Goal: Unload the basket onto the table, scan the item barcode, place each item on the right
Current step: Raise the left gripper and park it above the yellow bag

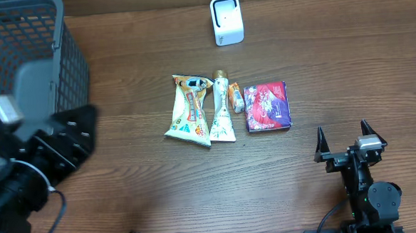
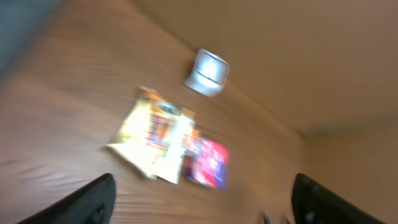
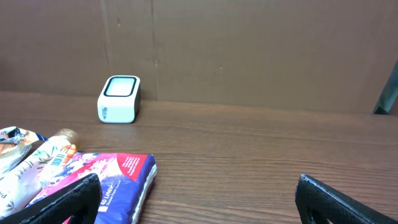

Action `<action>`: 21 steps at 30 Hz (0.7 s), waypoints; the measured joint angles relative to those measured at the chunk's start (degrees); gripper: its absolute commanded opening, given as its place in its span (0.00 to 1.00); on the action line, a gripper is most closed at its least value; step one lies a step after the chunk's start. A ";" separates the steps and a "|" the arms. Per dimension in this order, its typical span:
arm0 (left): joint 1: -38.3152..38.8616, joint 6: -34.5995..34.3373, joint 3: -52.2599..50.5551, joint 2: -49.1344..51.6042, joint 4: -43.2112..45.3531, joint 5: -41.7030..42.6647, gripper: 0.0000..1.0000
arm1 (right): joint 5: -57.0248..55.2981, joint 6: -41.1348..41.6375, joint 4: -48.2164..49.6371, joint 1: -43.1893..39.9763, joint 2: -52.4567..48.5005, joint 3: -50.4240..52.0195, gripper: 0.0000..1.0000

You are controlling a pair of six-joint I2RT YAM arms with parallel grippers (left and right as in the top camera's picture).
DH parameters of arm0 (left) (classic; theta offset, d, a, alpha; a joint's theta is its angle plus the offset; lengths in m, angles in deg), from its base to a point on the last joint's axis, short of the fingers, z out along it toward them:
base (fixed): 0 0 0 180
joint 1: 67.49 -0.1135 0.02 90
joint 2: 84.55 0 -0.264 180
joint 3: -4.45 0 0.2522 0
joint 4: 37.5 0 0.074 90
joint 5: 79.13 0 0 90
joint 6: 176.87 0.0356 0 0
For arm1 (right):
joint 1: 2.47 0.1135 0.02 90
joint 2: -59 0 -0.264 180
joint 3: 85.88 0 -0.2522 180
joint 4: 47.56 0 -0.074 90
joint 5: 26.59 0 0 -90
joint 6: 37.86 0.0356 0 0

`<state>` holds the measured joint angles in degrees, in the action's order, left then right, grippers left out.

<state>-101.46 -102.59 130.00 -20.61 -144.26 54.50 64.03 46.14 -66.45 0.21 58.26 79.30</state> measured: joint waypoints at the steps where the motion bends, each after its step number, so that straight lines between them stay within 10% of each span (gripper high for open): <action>1: 2.27 2.51 0.00 -0.37 -0.02 3.78 0.91 | 0.00 0.00 0.00 0.00 0.00 0.00 1.00; 12: 16.28 8.04 0.00 -0.39 4.55 4.42 1.00 | 0.02 0.00 -0.02 0.00 0.00 0.00 1.00; 21: 19.02 2.23 0.00 7.80 16.04 -22.03 1.00 | 0.00 0.00 -0.02 0.00 0.00 0.00 1.00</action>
<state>-82.45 -100.37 130.00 -12.80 -128.21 32.47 64.03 46.14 -66.47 0.21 58.26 79.30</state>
